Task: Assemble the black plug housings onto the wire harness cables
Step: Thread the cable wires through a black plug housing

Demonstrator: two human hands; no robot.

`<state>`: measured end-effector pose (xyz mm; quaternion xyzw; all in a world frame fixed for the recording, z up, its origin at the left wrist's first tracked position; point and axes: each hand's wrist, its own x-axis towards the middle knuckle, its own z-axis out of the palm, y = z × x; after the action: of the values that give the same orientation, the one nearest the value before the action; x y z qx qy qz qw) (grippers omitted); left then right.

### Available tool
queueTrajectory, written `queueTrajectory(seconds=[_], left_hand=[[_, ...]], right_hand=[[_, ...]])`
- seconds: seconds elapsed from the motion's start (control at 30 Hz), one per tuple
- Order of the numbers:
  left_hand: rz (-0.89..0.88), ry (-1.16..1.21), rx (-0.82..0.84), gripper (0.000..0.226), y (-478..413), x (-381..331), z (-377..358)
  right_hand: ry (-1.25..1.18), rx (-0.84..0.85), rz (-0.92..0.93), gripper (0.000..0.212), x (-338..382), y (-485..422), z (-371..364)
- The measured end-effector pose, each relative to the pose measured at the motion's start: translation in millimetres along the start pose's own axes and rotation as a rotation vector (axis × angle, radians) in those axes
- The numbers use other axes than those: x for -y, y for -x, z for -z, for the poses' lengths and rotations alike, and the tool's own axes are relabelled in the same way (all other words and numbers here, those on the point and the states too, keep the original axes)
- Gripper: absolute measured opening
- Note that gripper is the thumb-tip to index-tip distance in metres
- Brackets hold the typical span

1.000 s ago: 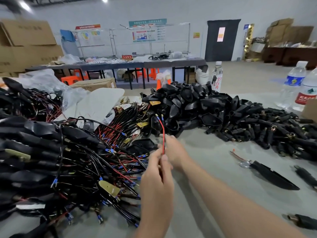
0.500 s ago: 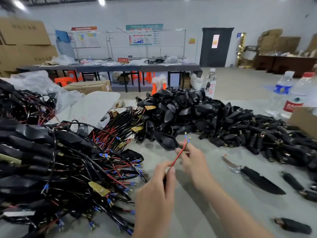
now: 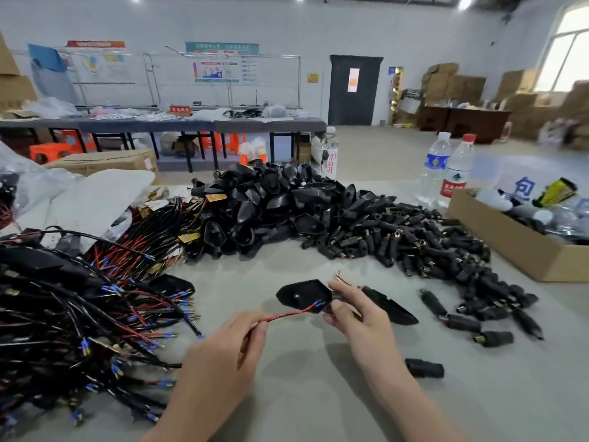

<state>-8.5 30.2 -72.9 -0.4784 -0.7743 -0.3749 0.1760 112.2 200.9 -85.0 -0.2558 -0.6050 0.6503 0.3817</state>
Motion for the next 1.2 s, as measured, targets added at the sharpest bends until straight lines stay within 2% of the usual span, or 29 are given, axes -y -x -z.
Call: queueTrajectory(seconds=[0.13,0.27,0.37,0.47,0.63,0.8,1.0,1.1,1.2], left_hand=[[0.056,0.017,0.010,0.013,-0.1,0.8,-1.7],[0.073,0.078,0.024,0.012,-0.6,0.6,-0.2],[0.081,0.149,0.063,0.021,-1.0,-0.4,1.4],[0.062,0.150,0.076,0.015,-0.2,2.4,1.5],[0.038,-0.069,0.056,0.012,-2.4,6.3,6.5],[-0.108,-0.141,0.032,0.031,-2.6,12.0,10.4],[-0.080,-0.176,0.073,0.028,-1.8,14.8,9.0],[-0.078,-0.095,0.046,0.025,-1.6,9.6,7.7],[-0.062,0.014,0.023,0.020,-2.0,5.7,6.8]], right_hand=[[0.047,0.047,-0.010,0.040,1.6,-0.5,-2.7],[0.129,0.114,-0.025,0.037,1.7,1.1,-6.0],[0.167,0.130,-0.031,0.035,0.7,1.9,-7.8],[0.103,0.129,-0.037,0.034,0.0,1.0,-7.3],[-0.187,0.151,-0.092,0.033,-2.6,-1.3,-5.8],[-0.220,0.196,-0.092,0.034,-4.0,-0.5,-3.2],[-0.074,0.210,-0.083,0.032,-1.8,2.5,-4.6],[0.074,0.196,-0.038,0.032,0.4,4.7,-6.8],[0.098,0.200,-0.029,0.033,0.1,5.1,-8.8]])
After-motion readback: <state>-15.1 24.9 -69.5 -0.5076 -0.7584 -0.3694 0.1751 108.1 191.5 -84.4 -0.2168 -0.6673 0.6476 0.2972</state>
